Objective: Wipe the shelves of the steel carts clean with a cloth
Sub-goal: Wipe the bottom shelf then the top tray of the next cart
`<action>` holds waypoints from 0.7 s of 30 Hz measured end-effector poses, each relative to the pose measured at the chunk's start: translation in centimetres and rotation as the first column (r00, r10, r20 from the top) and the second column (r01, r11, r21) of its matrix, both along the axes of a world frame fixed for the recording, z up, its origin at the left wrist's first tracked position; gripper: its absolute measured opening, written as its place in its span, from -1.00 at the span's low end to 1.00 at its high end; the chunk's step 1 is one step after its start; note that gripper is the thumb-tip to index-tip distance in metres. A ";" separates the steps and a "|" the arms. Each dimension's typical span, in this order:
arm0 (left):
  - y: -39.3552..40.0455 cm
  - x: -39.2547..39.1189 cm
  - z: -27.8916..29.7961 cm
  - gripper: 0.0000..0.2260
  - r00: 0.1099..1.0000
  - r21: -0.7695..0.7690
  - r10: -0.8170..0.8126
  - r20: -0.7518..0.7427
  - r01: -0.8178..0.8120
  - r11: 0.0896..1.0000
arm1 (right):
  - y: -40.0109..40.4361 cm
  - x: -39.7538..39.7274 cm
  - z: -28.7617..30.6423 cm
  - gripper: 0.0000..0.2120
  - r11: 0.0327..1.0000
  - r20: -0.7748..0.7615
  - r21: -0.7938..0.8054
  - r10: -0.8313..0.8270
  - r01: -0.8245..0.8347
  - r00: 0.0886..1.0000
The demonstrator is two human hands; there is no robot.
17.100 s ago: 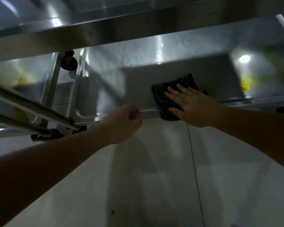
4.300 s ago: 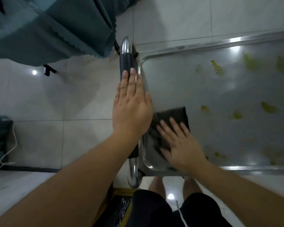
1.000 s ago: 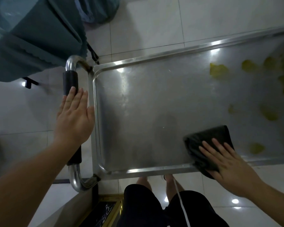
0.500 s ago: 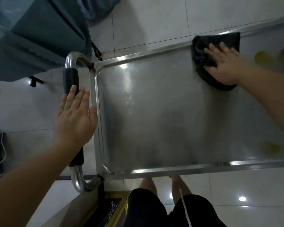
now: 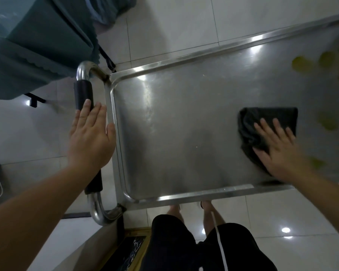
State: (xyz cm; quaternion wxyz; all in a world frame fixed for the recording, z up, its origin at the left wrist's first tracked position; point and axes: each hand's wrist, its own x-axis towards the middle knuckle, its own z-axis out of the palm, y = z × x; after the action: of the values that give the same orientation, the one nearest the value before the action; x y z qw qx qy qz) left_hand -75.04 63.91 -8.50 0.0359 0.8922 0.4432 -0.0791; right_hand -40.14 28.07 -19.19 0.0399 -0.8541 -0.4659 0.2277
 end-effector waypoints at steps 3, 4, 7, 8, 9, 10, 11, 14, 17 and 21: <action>0.1 -0.1 -0.1 -0.40 1.000 -0.002 -0.010 0.009 0.010 1.000 | -6.0 -4.9 0.0 -0.30 0.994 0.053 -0.049 -0.092 0.094 0.994; 0.2 -0.2 -0.1 -0.41 1.000 -0.003 -0.010 0.013 0.010 1.000 | -6.5 -6.6 -0.1 -0.29 0.986 0.074 -0.062 -0.148 0.153 0.986; 0.4 -0.4 -0.3 -0.42 0.999 -0.007 -0.009 0.030 0.009 1.000 | -3.1 -12.5 -0.3 -0.27 0.920 0.075 -0.067 -0.380 0.385 0.922; 0.4 -0.4 -0.4 -0.42 0.999 -0.007 -0.010 0.037 0.011 1.000 | -1.3 -15.0 -0.3 -0.26 0.909 0.060 -0.052 -0.411 0.414 0.910; 0.5 -0.5 -0.4 -0.42 0.999 -0.006 -0.012 0.046 0.013 1.000 | 0.5 -17.8 -0.4 -0.25 0.919 0.045 -0.031 -0.391 0.392 0.919; 0.5 -0.5 -0.4 -0.42 0.998 -0.006 -0.015 0.054 0.015 1.000 | 2.1 -20.8 -0.5 -0.23 0.944 0.022 -0.011 -0.330 0.330 0.944; 0.5 -0.6 -0.4 -0.43 0.998 -0.007 -0.016 0.062 0.017 1.000 | 3.5 -24.0 -0.6 -0.20 0.971 -0.015 0.006 -0.239 0.239 0.971; 0.5 -0.7 -0.5 -0.44 0.997 -0.002 -0.019 0.076 0.019 1.000 | 7.1 -32.6 -0.8 -0.18 0.988 -0.157 0.097 0.133 -0.118 0.979; 0.5 -0.8 -0.5 -0.44 0.997 0.001 -0.028 0.076 0.028 1.000 | 9.7 -37.5 -0.8 -0.29 0.931 -0.180 0.158 0.355 -0.329 0.917; 0.5 -0.9 -0.5 -0.45 0.995 -0.011 -0.040 0.095 0.041 0.999 | 9.7 -36.1 -1.1 -0.34 0.884 -0.145 0.179 0.459 -0.433 0.877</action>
State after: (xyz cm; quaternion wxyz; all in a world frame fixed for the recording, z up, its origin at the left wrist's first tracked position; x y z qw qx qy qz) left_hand -75.93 64.45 -9.03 0.0611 0.9036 0.4221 -0.0406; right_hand -76.23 37.73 -20.27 0.0892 -0.6939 -0.6596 0.2747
